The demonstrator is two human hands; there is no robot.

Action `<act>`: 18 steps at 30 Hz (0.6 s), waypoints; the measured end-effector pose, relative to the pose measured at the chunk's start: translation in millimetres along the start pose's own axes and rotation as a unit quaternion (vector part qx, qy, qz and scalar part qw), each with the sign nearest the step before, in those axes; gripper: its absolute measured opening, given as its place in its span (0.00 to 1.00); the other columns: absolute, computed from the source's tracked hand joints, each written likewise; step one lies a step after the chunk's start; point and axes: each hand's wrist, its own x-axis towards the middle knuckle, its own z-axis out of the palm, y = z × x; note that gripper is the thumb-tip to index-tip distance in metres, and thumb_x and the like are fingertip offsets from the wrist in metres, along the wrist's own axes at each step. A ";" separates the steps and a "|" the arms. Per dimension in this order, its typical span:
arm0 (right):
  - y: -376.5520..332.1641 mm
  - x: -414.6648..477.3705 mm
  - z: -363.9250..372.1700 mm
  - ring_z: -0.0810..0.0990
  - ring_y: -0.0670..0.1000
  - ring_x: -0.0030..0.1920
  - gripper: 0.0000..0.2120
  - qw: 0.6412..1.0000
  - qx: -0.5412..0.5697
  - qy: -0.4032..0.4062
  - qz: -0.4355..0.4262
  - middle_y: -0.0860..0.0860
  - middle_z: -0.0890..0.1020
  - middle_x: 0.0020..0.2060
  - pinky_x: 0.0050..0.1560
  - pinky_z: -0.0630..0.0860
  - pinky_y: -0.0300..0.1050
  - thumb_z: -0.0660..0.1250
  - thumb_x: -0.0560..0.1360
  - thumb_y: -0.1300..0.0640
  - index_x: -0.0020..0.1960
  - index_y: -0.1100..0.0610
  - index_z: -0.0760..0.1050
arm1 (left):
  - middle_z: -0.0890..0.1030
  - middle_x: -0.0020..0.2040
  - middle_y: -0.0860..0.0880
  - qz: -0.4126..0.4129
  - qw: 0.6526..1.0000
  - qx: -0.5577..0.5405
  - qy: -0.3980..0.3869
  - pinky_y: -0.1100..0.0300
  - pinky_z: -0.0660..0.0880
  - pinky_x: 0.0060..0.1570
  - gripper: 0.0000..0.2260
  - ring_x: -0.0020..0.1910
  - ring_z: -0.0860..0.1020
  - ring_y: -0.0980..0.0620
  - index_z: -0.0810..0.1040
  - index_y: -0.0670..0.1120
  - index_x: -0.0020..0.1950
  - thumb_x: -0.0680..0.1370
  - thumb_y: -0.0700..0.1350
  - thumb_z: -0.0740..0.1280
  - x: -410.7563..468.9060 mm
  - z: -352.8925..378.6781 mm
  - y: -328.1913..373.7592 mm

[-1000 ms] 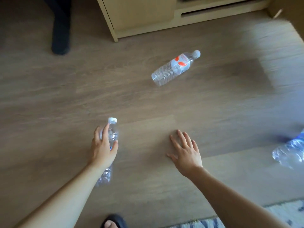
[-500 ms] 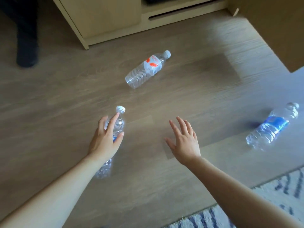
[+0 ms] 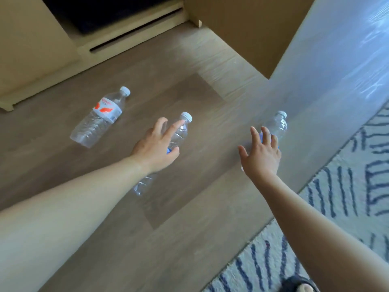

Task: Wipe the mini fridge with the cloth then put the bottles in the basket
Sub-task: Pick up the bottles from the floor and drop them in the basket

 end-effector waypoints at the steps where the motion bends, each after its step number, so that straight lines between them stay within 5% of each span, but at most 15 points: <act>1: 4.1 3.1 2.0 0.50 0.57 0.75 0.30 1.000 -0.004 -0.010 0.010 0.50 0.53 0.76 0.69 0.59 0.55 0.60 0.77 0.44 0.75 0.48 0.54 | 0.56 0.70 0.49 -0.001 1.000 -0.013 0.005 0.47 0.73 0.55 0.31 0.60 0.69 0.41 0.53 0.63 0.74 0.76 0.49 0.64 4.8 6.0 12.0; 9: 2.3 -42.4 20.1 0.41 0.53 0.76 0.27 0.995 -0.033 -0.065 -0.071 0.49 0.48 0.77 0.69 0.55 0.50 0.57 0.78 0.49 0.75 0.48 0.54 | 0.57 0.70 0.47 -0.014 0.997 -0.076 -0.013 0.50 0.71 0.59 0.32 0.63 0.68 0.42 0.51 0.61 0.76 0.77 0.51 0.64 -23.1 46.4 21.2; 14: -22.7 -108.1 41.8 0.57 0.58 0.72 0.29 0.982 0.004 -0.044 -0.182 0.55 0.68 0.71 0.60 0.70 0.58 0.68 0.67 0.54 0.68 0.52 0.70 | 0.54 0.71 0.47 -0.057 0.996 -0.062 -0.007 0.49 0.70 0.61 0.32 0.67 0.66 0.42 0.51 0.61 0.76 0.77 0.51 0.64 -46.8 42.4 -17.1; 18: -44.4 -147.3 52.4 0.57 0.57 0.71 0.35 0.957 0.001 -0.068 -0.281 0.54 0.66 0.71 0.60 0.70 0.56 0.73 0.64 0.52 0.69 0.49 0.66 | 0.54 0.72 0.46 -0.061 0.998 -0.029 -0.017 0.49 0.72 0.59 0.32 0.65 0.67 0.42 0.51 0.60 0.77 0.77 0.51 0.64 -68.7 37.7 -44.6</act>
